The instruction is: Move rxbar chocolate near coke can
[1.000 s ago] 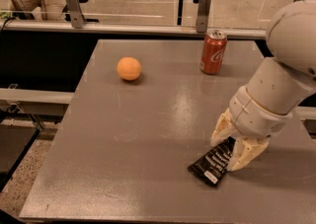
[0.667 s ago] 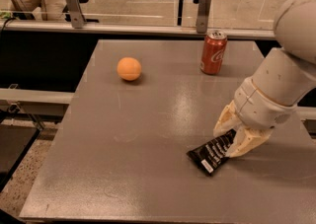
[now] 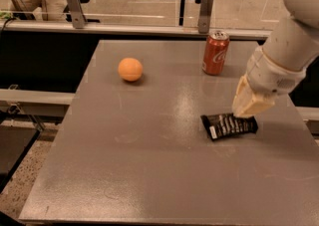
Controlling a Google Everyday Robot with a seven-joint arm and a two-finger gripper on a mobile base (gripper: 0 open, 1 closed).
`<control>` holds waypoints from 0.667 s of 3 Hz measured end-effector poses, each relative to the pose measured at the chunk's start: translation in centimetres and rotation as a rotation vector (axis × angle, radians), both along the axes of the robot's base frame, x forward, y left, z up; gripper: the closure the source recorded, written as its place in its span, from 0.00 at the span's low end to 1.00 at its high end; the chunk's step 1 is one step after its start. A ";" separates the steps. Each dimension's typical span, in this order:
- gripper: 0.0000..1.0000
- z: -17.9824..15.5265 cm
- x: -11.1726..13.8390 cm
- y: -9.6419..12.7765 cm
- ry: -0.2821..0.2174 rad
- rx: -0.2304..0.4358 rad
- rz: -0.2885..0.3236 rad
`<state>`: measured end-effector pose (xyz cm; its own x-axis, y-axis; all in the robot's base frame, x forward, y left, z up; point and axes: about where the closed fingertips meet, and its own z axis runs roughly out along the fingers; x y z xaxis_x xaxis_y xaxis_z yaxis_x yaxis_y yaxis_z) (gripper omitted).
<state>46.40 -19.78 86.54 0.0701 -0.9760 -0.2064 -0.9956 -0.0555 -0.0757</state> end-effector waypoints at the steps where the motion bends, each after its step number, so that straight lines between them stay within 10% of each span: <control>1: 1.00 1.2 3.3 -1.9 -0.029 -0.019 -0.104; 2: 1.00 1.8 6.8 -4.1 -0.040 -0.015 -0.203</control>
Offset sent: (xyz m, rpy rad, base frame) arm 0.1205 -0.0774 0.0303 -0.0032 -0.0548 -0.3505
